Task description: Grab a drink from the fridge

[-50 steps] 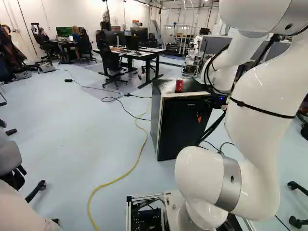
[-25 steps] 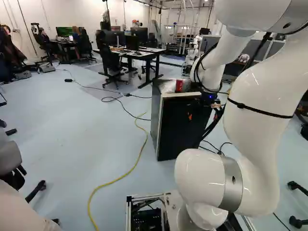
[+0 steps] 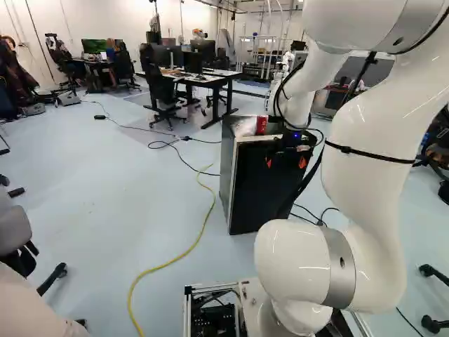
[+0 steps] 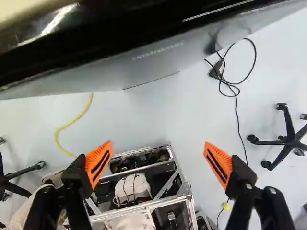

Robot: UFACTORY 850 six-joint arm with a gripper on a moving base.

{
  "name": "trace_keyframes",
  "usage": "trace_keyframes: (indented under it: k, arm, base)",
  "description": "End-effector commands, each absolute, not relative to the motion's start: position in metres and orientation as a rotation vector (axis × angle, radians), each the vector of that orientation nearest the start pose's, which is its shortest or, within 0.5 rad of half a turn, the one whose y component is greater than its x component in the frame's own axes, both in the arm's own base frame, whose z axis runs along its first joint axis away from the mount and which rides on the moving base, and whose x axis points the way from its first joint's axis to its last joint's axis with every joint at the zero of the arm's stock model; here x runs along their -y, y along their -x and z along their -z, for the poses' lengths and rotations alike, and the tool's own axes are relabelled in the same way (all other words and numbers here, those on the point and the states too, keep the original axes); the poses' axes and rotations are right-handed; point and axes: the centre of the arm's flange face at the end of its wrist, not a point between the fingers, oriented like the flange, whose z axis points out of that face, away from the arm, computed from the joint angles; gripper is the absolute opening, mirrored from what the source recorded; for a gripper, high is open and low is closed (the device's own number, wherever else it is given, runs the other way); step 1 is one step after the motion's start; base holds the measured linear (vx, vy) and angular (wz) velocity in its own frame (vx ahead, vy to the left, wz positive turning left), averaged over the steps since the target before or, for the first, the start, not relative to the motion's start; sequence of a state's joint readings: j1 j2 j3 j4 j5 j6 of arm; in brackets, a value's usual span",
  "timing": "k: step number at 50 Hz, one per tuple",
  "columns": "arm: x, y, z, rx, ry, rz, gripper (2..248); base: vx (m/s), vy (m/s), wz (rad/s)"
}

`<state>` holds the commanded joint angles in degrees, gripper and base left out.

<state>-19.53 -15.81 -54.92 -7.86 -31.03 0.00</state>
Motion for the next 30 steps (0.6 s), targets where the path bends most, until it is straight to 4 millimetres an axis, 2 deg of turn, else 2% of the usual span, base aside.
trace_keyframes:
  k: [18,30]
  arm:
    - [0.174,-0.508,-0.415,-0.331,3.220,0.281,247]
    - [0.173,-0.520,-0.415,-0.319,3.221,0.295,247]
  base:
    - [0.000,0.000,0.000]
    - [0.000,0.000,0.000]
